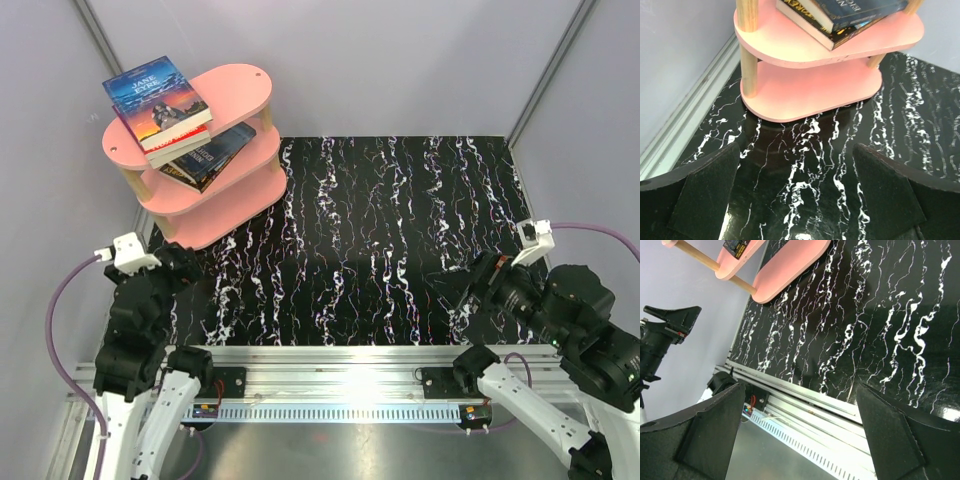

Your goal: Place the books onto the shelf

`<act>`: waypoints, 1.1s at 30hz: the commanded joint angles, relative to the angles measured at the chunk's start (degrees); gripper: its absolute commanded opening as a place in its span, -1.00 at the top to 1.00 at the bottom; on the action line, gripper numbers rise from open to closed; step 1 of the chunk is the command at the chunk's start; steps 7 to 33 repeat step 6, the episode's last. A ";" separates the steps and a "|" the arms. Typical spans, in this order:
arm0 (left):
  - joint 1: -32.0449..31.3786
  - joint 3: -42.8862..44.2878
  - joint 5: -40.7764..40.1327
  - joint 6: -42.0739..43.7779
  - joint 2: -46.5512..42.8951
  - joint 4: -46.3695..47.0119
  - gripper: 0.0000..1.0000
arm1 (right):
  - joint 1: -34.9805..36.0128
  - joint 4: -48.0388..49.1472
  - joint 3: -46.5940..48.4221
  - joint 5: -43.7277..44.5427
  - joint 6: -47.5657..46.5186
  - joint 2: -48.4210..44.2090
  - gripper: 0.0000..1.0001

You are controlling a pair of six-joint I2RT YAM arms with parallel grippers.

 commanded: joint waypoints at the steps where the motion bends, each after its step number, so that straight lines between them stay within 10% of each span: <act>1: 0.10 -1.54 -3.48 1.85 1.96 5.36 -0.97 | 0.15 3.21 -0.11 -0.76 -3.12 1.44 -0.99; 33: 0.10 -5.31 -5.87 -0.34 4.68 12.11 -0.97 | 0.23 2.51 1.28 -0.16 -4.63 4.77 -0.99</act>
